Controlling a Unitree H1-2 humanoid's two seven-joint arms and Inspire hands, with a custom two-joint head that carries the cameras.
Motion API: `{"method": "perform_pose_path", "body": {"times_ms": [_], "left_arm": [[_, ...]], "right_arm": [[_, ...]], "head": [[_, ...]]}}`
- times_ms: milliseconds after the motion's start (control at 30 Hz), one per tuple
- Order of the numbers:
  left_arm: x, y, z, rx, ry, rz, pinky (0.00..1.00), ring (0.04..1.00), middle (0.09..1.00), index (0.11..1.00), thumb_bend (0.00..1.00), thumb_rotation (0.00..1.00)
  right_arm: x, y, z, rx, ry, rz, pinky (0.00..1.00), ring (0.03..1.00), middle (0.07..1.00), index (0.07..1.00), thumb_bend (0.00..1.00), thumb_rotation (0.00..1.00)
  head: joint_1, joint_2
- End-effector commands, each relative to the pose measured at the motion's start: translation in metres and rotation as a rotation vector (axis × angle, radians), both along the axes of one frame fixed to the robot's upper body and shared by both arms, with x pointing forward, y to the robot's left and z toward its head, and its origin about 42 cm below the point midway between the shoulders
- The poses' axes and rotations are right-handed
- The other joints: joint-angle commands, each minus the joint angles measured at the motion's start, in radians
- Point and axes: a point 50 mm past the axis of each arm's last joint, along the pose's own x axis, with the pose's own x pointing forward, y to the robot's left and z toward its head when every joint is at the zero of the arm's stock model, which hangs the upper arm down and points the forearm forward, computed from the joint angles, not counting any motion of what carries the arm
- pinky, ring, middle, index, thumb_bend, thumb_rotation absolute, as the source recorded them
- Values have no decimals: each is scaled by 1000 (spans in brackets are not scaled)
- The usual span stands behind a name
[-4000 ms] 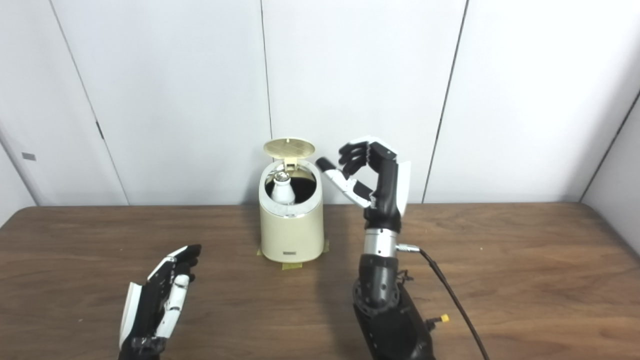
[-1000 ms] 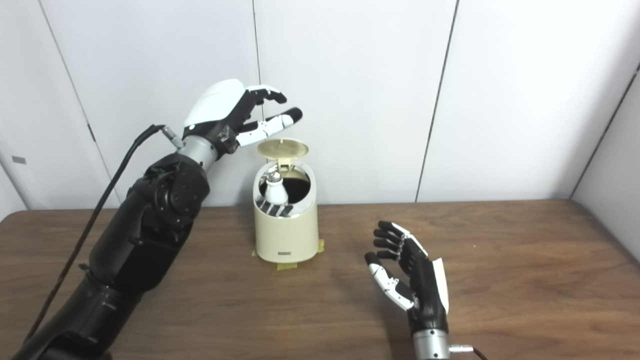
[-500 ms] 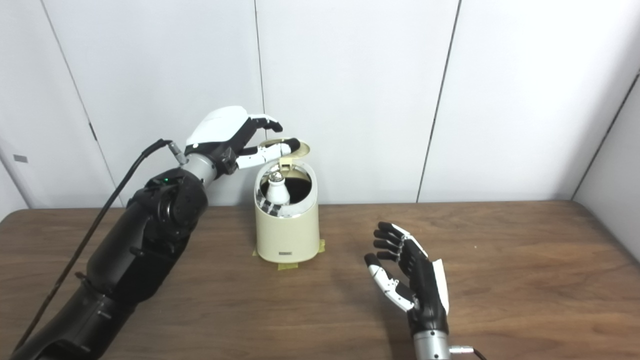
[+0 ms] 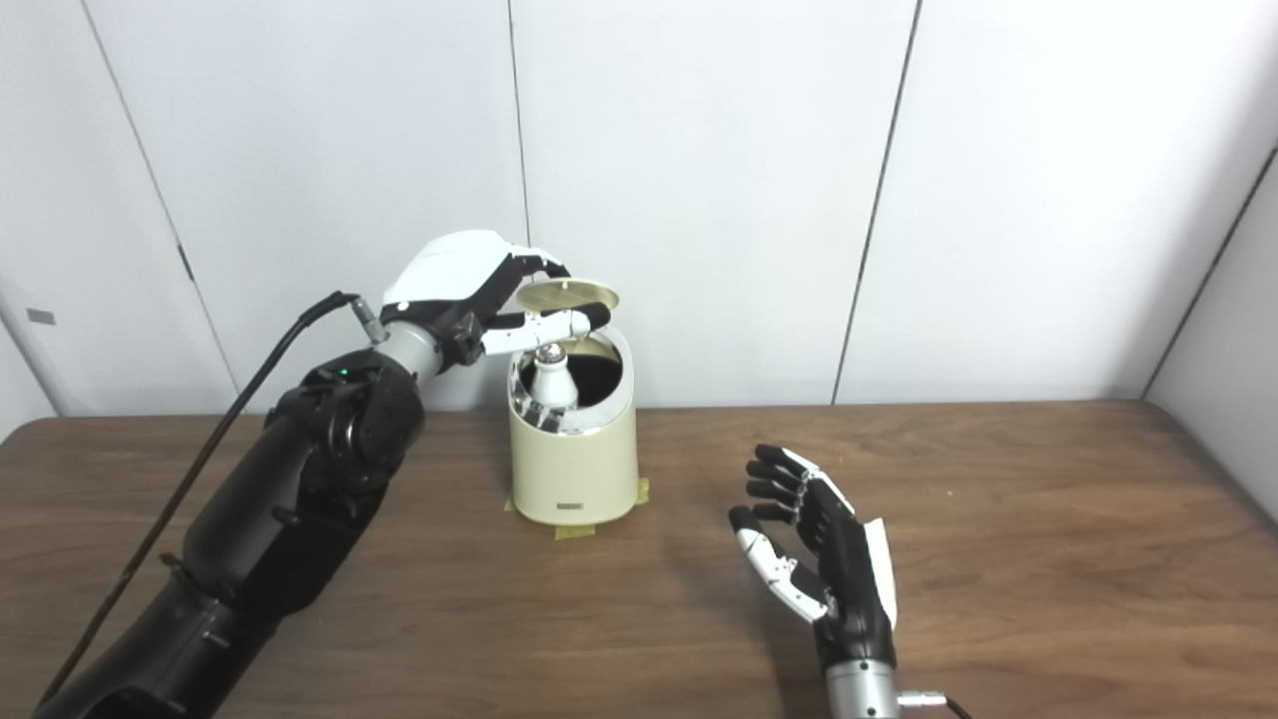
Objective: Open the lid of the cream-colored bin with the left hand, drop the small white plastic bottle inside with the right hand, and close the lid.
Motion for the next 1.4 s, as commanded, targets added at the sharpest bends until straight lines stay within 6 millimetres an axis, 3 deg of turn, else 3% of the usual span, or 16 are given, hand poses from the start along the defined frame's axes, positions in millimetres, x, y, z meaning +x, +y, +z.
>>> {"method": "perform_pose_path", "body": {"times_ms": [0, 367, 500, 700, 1367], "left_arm": [[-1, -3, 22, 10, -97, -16, 969, 924, 884, 804, 731, 1000], [-8, -3, 17, 102, -139, -50, 935, 896, 854, 798, 708, 980], [-13, 1, -2, 229, -194, -65, 927, 886, 813, 788, 694, 992], [-18, 2, -25, 329, -193, -82, 983, 903, 824, 804, 704, 1000], [-29, 7, -63, 460, -130, -97, 999, 913, 831, 808, 718, 1000]], "right_arm": [[4, 4, 2, 0, -32, 7, 629, 697, 726, 737, 192, 305], [3, 7, 3, -2, -31, -1, 634, 703, 727, 739, 197, 303], [3, 10, 4, -2, -28, 10, 631, 702, 728, 740, 203, 316], [2, 11, 6, -3, -31, 17, 632, 700, 728, 743, 194, 257], [-1, 12, 9, 2, -35, 13, 639, 701, 730, 740, 204, 293]], "head": [[0, 1], [-6, 8], [-10, 11], [-13, 18], [-24, 33]]}}
